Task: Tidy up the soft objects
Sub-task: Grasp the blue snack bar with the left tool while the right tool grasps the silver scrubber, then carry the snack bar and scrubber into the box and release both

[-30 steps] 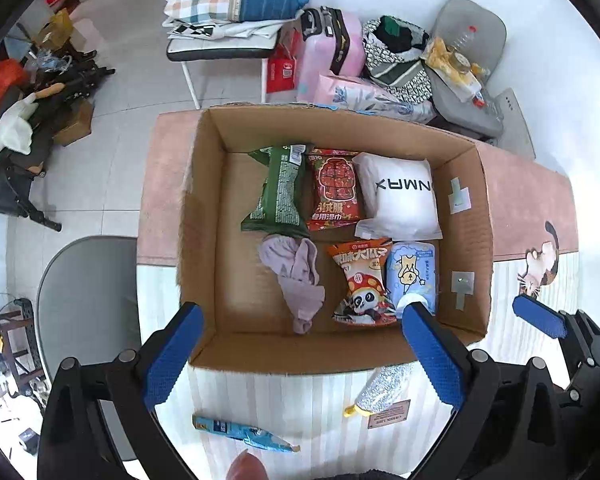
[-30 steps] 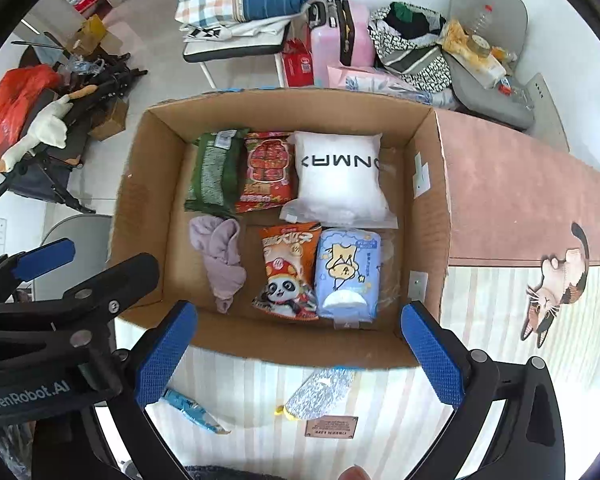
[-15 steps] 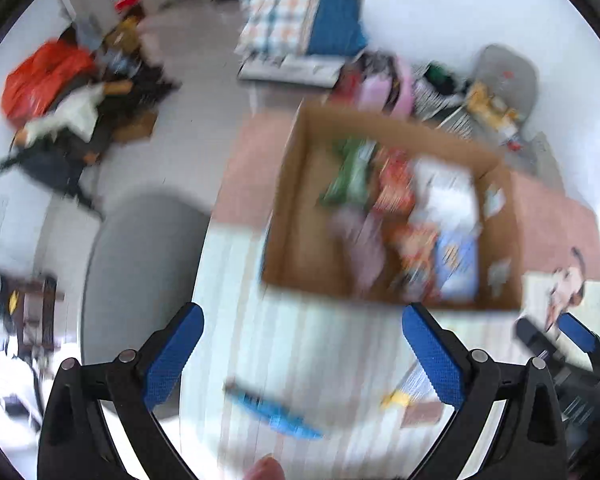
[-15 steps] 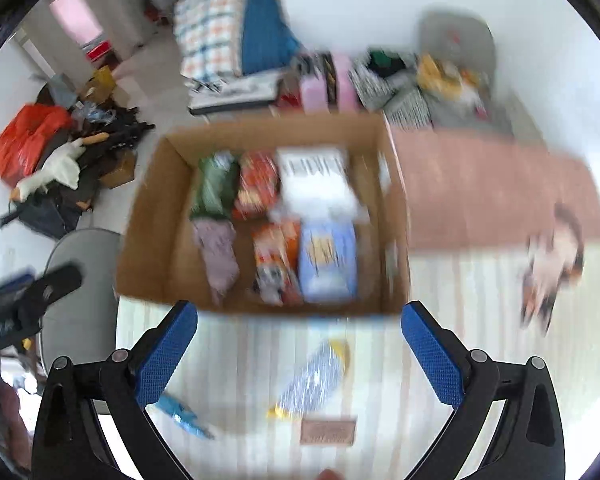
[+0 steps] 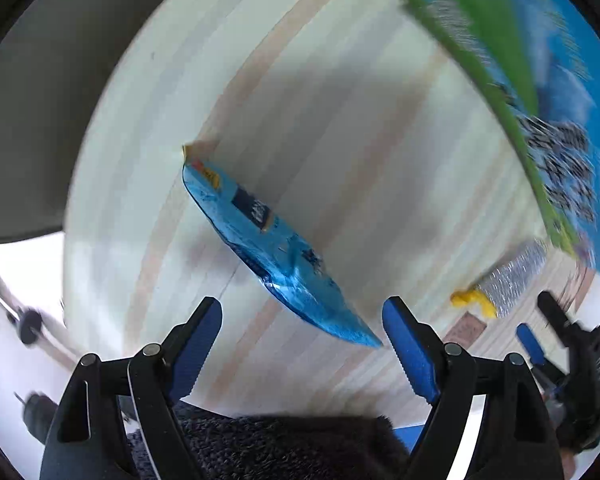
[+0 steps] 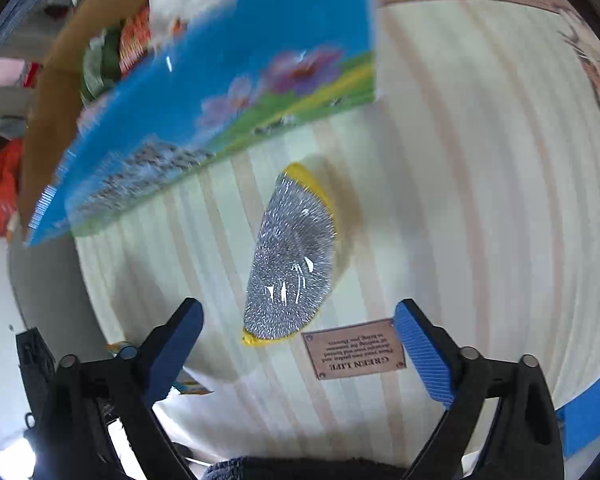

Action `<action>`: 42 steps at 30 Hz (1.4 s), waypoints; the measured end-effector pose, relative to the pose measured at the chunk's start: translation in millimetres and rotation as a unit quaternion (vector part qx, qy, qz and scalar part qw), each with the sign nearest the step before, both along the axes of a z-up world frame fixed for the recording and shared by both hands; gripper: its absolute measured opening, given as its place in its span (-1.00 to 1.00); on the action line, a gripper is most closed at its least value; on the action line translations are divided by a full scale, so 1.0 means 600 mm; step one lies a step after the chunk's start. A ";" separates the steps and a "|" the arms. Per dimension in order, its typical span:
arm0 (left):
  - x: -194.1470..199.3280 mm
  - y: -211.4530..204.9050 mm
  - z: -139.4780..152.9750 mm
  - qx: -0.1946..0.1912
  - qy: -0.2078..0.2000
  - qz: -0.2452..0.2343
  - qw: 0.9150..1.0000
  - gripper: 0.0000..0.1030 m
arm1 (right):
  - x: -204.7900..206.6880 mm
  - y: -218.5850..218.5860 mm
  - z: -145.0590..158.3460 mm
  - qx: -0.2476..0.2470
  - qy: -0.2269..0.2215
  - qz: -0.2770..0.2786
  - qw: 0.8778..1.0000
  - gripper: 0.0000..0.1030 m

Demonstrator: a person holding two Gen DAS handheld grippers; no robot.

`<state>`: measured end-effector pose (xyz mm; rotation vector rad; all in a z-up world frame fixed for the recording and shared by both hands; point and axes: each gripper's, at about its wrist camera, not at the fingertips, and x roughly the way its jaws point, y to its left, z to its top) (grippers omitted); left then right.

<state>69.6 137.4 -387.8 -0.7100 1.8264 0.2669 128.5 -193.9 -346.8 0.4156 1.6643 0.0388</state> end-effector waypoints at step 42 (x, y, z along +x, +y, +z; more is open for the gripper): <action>0.068 -0.223 0.032 0.134 -0.097 -0.273 0.948 -0.71 | -0.054 0.065 -0.025 -0.077 -0.003 0.161 0.984 -0.17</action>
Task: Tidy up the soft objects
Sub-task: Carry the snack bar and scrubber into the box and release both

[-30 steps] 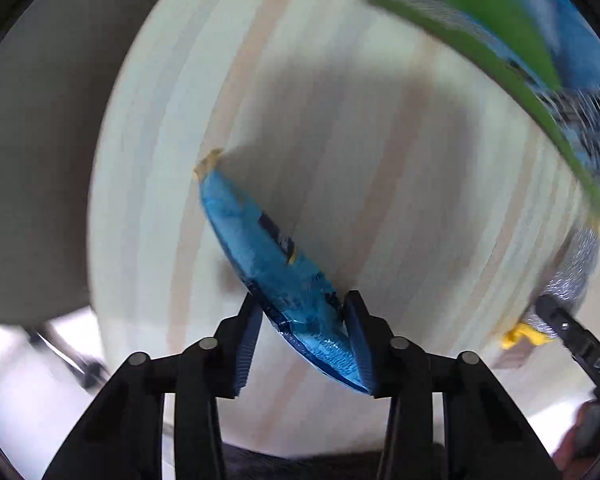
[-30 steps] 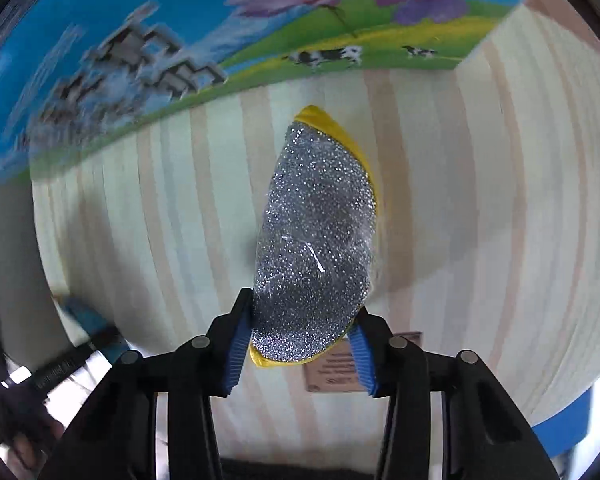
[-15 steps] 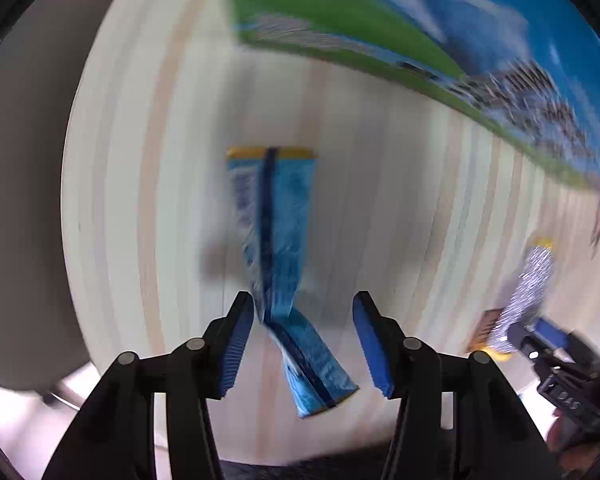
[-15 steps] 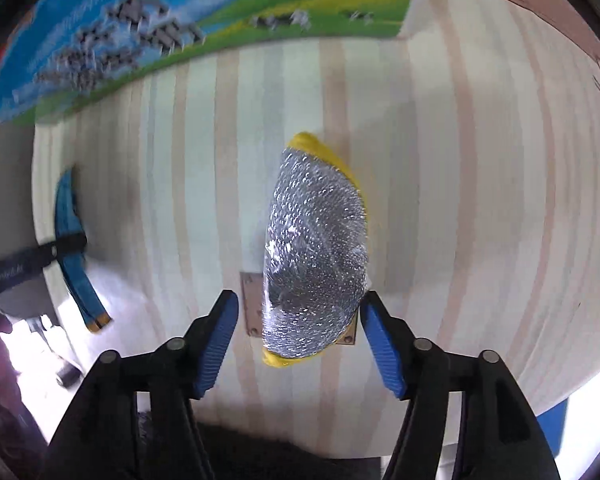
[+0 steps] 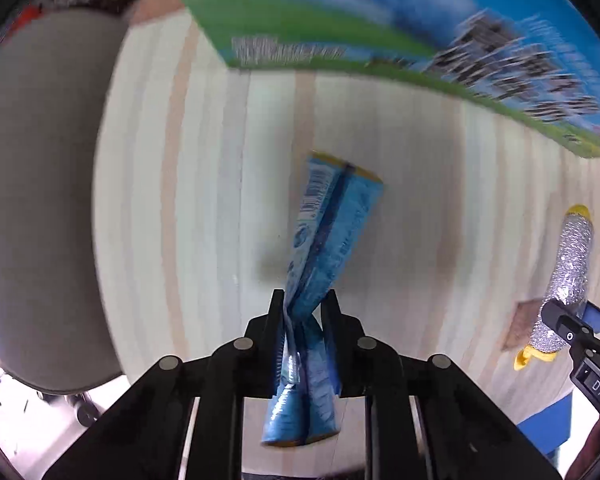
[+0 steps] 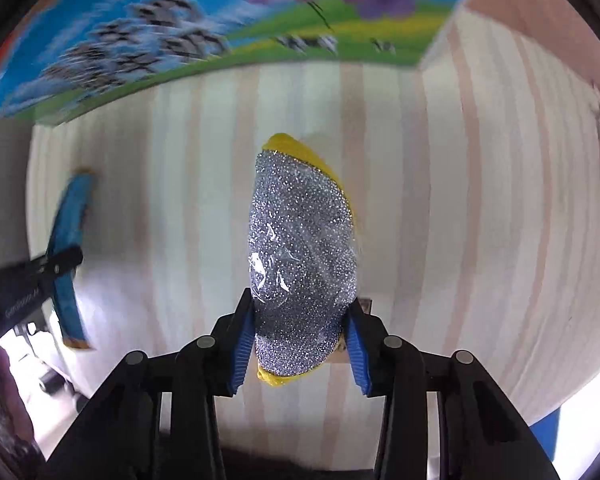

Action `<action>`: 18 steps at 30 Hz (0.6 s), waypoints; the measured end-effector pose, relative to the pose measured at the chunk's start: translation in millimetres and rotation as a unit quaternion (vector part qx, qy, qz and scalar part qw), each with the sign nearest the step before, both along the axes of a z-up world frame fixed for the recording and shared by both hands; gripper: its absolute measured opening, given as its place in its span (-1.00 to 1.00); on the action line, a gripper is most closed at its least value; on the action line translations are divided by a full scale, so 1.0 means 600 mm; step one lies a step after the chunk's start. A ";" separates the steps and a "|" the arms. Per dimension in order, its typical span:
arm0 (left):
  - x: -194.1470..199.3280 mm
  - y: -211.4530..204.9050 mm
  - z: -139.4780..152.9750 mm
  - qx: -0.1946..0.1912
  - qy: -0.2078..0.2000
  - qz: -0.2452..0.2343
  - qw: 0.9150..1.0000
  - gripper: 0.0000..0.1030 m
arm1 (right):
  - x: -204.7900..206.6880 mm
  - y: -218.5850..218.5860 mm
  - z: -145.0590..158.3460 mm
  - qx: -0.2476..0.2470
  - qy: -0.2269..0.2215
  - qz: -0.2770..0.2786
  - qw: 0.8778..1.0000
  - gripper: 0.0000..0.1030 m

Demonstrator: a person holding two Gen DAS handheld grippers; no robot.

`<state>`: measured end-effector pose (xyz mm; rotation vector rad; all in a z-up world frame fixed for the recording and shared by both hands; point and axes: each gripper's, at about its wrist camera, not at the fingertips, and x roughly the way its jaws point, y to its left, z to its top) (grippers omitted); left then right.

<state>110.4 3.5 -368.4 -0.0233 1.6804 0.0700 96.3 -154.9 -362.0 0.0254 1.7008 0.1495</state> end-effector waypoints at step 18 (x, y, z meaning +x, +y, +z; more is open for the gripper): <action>0.056 0.050 0.108 -0.058 -0.037 -0.077 0.995 -0.42 | 0.069 -0.032 0.238 0.070 -0.113 0.028 0.991 -0.18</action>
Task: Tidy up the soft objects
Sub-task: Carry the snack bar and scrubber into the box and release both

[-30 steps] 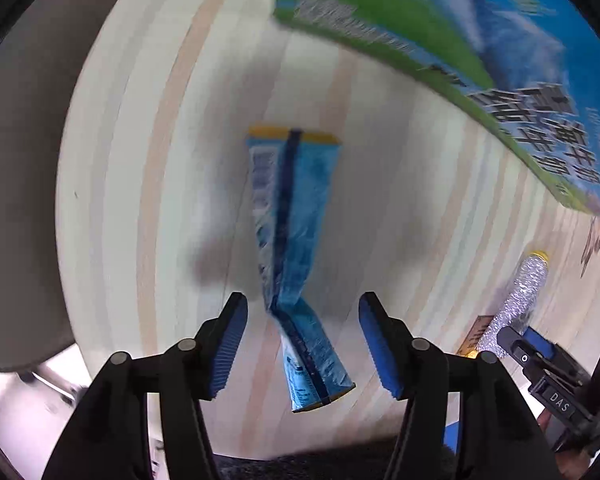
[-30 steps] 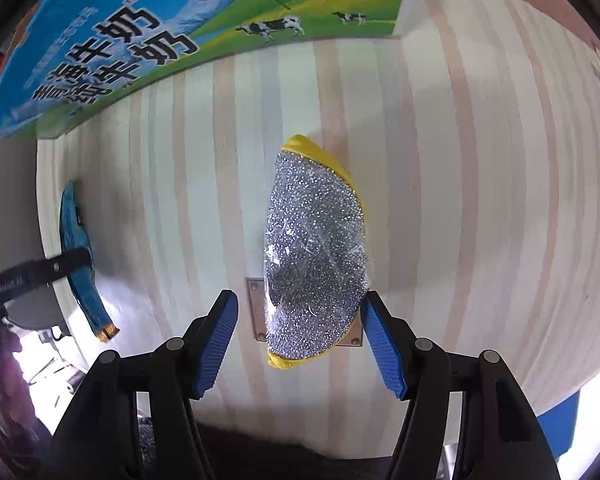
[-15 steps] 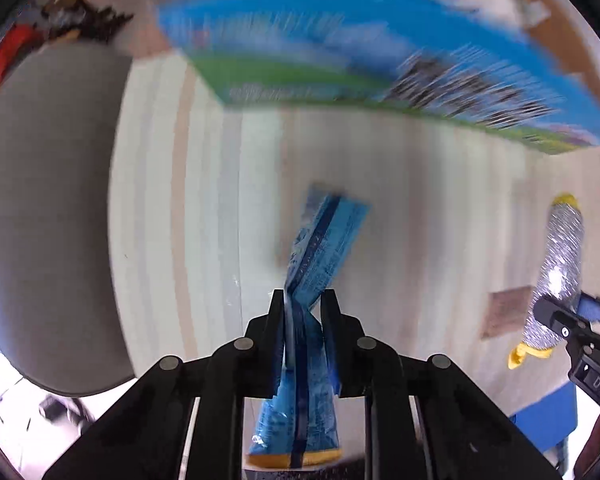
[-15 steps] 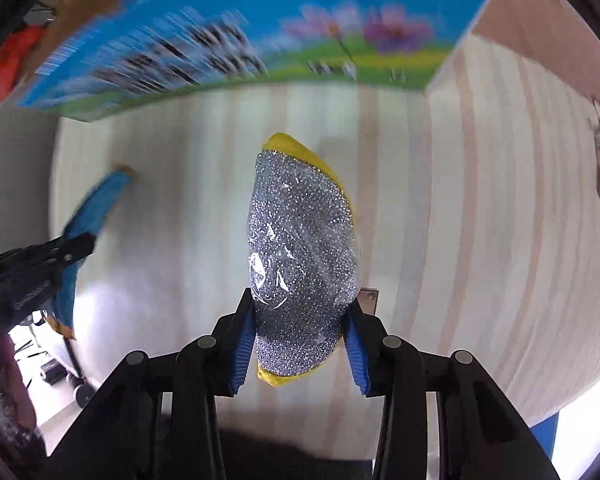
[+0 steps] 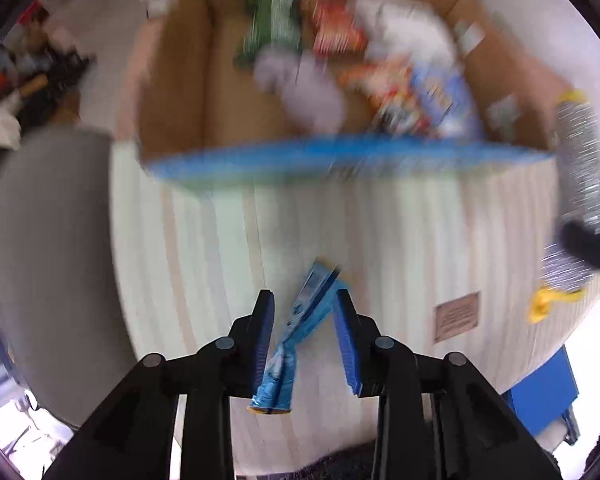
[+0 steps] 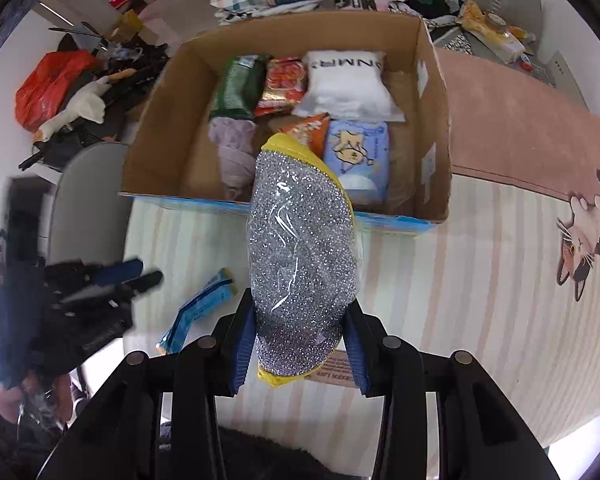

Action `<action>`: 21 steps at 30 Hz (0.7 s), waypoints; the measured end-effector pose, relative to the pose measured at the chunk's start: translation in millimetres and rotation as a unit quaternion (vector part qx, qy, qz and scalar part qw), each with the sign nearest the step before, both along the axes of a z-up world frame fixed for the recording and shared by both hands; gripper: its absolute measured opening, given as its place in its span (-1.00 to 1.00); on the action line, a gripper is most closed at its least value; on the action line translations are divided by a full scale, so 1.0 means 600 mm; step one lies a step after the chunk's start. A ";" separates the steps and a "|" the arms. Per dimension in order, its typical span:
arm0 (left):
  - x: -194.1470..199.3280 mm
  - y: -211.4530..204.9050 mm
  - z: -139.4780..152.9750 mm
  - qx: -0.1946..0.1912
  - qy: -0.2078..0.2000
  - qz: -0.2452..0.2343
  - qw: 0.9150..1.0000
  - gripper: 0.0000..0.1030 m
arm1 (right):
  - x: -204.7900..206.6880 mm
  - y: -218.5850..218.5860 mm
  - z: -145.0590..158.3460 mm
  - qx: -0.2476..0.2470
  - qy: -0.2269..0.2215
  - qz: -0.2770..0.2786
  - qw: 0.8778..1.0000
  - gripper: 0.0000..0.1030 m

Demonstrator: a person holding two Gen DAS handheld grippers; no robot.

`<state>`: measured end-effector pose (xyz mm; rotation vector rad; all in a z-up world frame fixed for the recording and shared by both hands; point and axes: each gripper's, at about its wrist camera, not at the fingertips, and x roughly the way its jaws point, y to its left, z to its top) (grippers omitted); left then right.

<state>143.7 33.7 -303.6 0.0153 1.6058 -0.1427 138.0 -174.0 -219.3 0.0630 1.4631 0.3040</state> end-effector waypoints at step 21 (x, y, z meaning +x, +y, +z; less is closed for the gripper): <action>-0.035 -0.036 -0.005 -0.007 0.018 -0.004 1.000 -0.67 | -0.015 -0.019 -0.064 0.008 0.040 -0.034 0.999 -0.18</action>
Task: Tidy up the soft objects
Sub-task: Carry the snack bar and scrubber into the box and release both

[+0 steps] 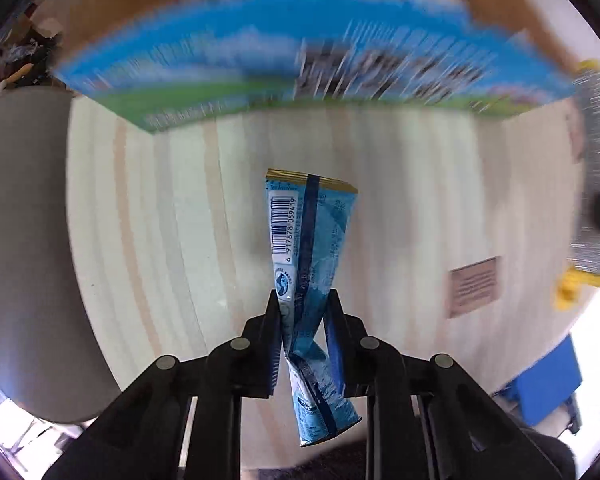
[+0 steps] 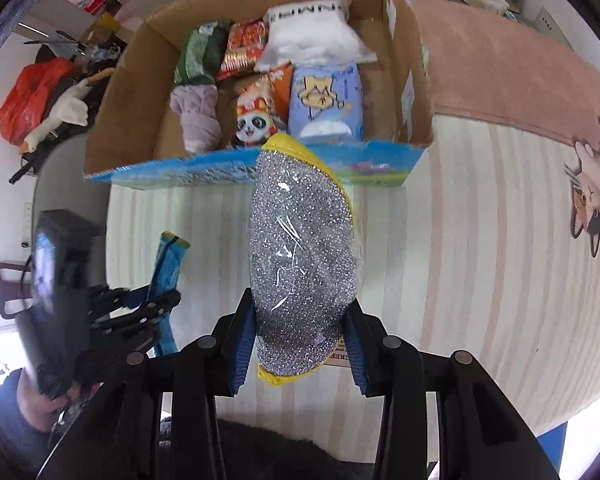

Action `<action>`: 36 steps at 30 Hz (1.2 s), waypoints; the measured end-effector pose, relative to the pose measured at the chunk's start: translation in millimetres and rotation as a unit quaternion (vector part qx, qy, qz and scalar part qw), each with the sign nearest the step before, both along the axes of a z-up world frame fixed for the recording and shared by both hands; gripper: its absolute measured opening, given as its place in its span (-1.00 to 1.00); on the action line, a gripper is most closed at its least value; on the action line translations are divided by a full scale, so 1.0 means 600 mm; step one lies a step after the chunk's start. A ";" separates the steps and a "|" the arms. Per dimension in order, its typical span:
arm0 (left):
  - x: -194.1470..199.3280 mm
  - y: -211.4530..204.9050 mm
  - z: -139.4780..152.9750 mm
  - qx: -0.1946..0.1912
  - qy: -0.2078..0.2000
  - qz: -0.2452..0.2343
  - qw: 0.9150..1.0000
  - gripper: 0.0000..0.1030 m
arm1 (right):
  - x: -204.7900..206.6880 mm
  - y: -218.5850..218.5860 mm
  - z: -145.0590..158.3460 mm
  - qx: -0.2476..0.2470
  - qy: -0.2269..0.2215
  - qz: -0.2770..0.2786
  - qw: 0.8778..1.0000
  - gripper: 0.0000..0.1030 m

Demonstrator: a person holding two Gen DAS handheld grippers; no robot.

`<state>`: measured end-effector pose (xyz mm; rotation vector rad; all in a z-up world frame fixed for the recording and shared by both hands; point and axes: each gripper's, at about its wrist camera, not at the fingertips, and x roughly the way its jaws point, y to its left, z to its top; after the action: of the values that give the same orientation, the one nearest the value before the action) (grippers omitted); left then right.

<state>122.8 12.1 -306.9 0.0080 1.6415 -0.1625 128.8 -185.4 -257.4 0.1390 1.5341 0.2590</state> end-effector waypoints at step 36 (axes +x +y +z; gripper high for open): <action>0.418 0.068 0.038 0.042 -0.001 0.046 0.998 0.17 | 0.396 0.050 -0.074 -0.205 0.029 0.036 0.978 0.52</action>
<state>373.4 53.0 -283.8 -0.0023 1.6432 -0.0231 366.5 -155.7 -301.9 -0.2364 1.6202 -0.0083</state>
